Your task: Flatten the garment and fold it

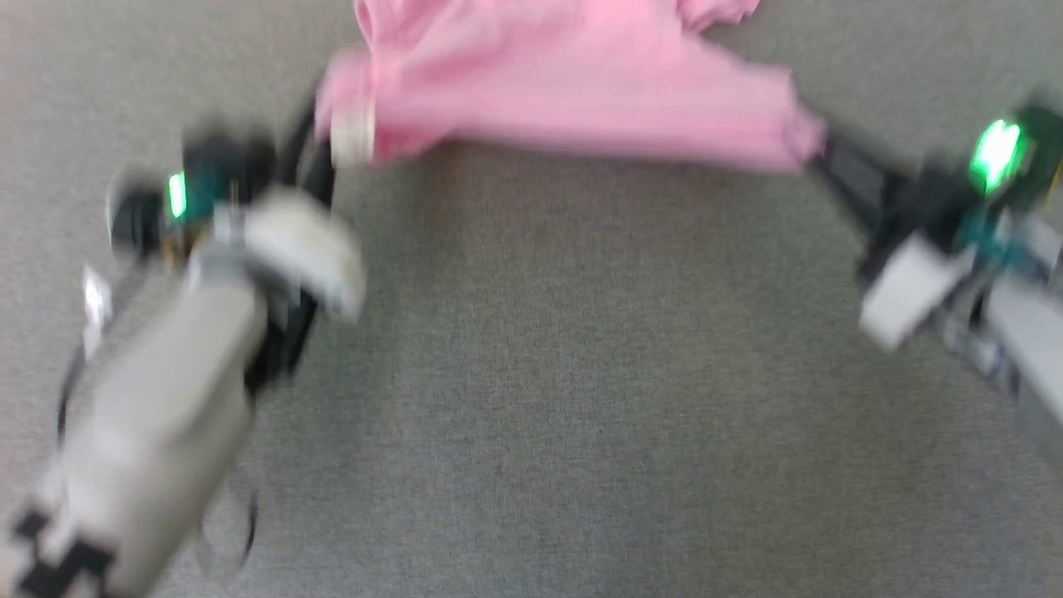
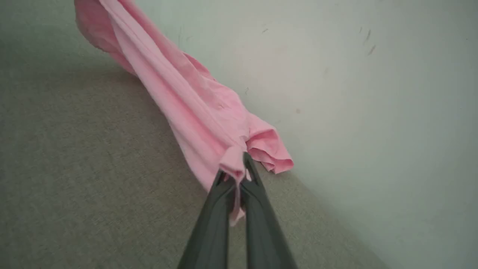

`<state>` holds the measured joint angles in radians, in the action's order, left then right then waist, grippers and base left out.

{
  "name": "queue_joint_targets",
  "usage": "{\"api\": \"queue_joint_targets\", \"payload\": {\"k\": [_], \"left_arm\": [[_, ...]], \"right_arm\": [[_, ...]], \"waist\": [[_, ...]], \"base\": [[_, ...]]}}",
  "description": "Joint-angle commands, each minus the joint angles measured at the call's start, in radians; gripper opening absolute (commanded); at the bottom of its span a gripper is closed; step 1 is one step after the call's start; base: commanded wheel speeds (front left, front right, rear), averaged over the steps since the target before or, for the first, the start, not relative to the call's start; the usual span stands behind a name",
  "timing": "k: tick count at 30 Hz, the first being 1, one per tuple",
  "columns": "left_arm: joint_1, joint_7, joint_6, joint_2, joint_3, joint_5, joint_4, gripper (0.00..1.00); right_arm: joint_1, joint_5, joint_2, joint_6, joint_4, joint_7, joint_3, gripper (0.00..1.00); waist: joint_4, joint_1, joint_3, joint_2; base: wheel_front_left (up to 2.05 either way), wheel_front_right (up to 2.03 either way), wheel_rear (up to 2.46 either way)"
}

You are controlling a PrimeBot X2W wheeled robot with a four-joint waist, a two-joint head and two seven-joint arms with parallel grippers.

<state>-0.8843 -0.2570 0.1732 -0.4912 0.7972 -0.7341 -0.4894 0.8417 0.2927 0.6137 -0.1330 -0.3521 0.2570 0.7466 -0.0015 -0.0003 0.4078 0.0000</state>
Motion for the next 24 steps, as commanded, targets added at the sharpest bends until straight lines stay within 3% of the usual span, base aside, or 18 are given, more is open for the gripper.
{"api": "queue_joint_targets", "payload": {"k": [1,7,16,24], "left_arm": [[0.082,-0.005,0.017,-0.017,-0.023,0.008,0.034,0.0],[0.399,-0.005,0.079,-0.038,-0.104,0.019,0.18,0.0],[0.731,-0.005,0.137,-0.017,-0.174,0.034,0.303,0.0],[0.849,-0.005,0.139,-0.03,-0.185,0.062,0.347,0.0]], "right_arm": [[-0.063,0.008,0.013,0.002,0.028,0.004,-0.007,0.0],[-0.344,0.018,0.045,0.002,0.125,0.005,-0.055,0.0],[-0.711,0.005,0.035,0.002,0.252,-0.041,-0.131,0.0],[-0.884,-0.016,-0.001,0.002,0.334,-0.08,-0.221,0.0]], "waist": [[-0.012,0.0003,-0.086,0.0],[-0.015,0.0003,-0.167,0.0],[-0.008,0.0003,-0.254,0.0],[0.013,0.0003,-0.297,0.0]], "base": [[0.0,0.0,0.0],[0.0,0.0,0.0],[0.0,0.0,0.0],[0.0,0.0,0.0]]}}
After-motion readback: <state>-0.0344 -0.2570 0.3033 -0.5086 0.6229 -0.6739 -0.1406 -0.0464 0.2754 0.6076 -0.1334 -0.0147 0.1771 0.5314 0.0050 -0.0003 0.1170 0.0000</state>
